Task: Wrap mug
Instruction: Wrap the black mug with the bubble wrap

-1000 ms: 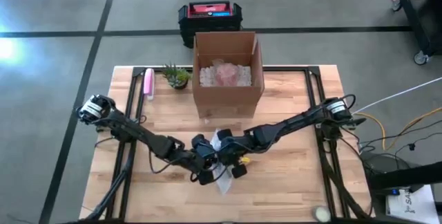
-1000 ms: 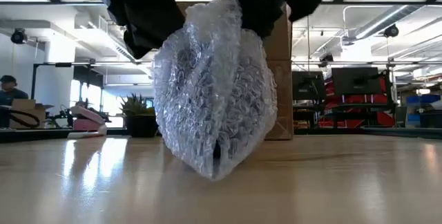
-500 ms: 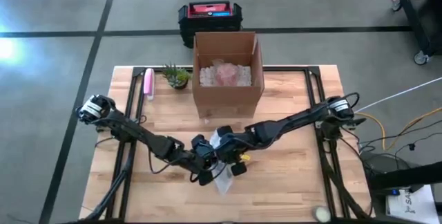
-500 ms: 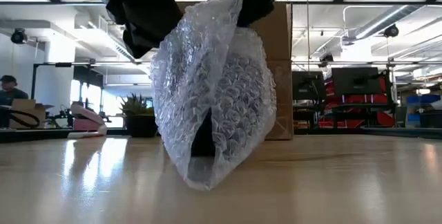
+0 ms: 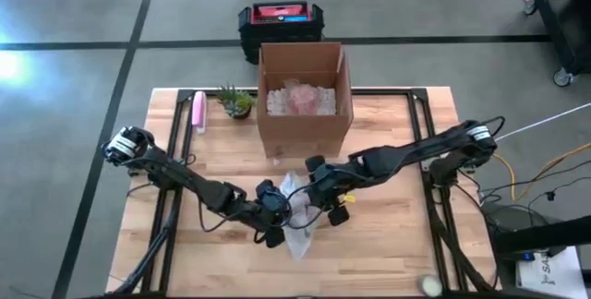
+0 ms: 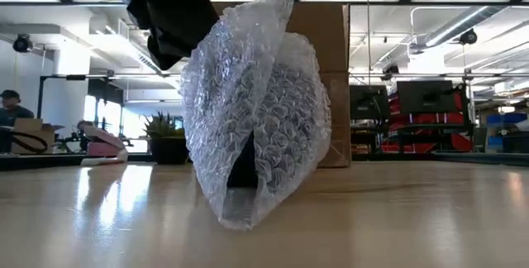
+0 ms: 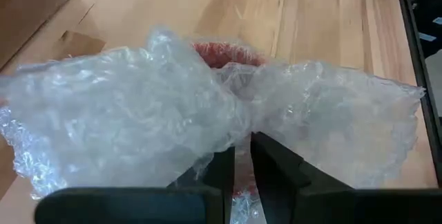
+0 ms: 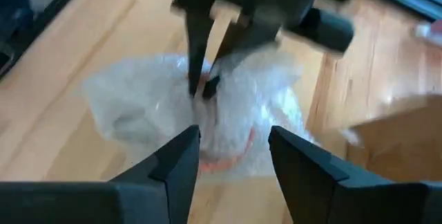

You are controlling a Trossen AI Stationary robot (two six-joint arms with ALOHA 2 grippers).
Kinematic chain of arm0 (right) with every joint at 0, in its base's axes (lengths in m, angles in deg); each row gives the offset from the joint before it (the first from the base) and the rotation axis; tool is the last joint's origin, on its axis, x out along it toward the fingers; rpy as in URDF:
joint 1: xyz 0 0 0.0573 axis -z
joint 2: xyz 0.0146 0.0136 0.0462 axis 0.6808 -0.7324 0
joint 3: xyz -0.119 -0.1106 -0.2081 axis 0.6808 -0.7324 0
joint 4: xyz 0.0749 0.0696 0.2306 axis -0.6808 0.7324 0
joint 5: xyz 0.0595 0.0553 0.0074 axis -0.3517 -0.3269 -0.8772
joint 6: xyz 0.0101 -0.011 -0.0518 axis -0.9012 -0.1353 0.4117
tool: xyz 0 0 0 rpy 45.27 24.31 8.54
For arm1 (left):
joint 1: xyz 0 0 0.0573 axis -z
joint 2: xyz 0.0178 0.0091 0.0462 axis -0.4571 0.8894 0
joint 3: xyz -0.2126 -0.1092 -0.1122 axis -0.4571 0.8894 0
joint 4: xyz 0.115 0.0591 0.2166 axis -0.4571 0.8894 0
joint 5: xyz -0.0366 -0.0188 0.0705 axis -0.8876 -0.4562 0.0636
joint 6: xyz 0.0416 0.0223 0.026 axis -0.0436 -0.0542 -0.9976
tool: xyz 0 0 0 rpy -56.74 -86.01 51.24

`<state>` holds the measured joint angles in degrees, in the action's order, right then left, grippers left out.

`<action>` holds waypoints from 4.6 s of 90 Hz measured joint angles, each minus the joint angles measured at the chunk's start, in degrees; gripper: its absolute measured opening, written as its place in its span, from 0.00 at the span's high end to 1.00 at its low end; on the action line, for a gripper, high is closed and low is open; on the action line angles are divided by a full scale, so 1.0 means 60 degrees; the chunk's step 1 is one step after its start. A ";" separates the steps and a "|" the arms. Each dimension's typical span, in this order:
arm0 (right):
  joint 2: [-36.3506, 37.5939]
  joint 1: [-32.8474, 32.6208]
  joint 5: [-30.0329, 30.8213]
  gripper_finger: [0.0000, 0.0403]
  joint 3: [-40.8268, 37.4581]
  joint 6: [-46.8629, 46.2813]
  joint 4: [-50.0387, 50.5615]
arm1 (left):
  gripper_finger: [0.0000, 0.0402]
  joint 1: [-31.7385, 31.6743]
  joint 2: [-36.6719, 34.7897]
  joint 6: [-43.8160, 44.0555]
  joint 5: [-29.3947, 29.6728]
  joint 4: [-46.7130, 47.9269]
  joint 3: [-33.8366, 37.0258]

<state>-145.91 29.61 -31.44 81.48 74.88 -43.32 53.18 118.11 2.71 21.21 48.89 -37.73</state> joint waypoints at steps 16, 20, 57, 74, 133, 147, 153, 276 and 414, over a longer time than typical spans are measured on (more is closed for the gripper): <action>0.0782 0.0002 -0.1060 0.69 -0.1378 -0.0156 -0.1270 | 0.91 0.0000 0.0000 0.0000 0.0000 -0.0011 0.0000; 0.0981 -0.0006 -0.1103 0.71 -0.1844 -0.0268 -0.1900 | 0.91 0.0000 0.0000 0.0001 0.0000 -0.0023 0.0004; 0.0913 -0.0105 -0.1083 0.95 -0.4683 -0.0804 -0.6260 | 0.91 0.0000 0.0000 0.0004 0.0004 -0.0175 0.0004; 0.0591 -0.0117 -0.0916 0.99 -0.4515 -0.0371 -0.6673 | 0.91 0.0000 0.0000 0.0000 0.0004 -0.0182 0.0004; -0.0871 -0.0300 -0.0913 0.99 -0.3232 0.0065 -0.7061 | 0.91 0.0000 -0.0011 -0.0025 0.0009 -0.0252 0.0004; -0.1234 -0.0113 -0.0913 0.99 -0.3251 -0.0214 -0.7098 | 0.91 0.0000 -0.0011 -0.0033 -0.0001 -0.0236 0.0026; -0.1357 -0.0113 -0.0927 0.99 -0.3251 -0.0210 -0.7180 | 0.91 0.0008 -0.0011 -0.0040 0.0003 -0.0232 0.0026; -0.1367 -0.0109 -0.0909 0.99 -0.3233 -0.0221 -0.6898 | 0.98 -0.0219 -0.0737 -0.0753 0.1636 -0.0025 0.0084; -0.2568 -0.0138 0.0259 0.99 0.0351 -0.0217 -0.1501 | 1.00 -0.0196 0.0342 -0.0755 -0.0328 -0.1146 0.0262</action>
<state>-161.32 28.78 -29.89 83.58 73.58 -52.32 52.00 120.17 -1.82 19.24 42.02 -36.15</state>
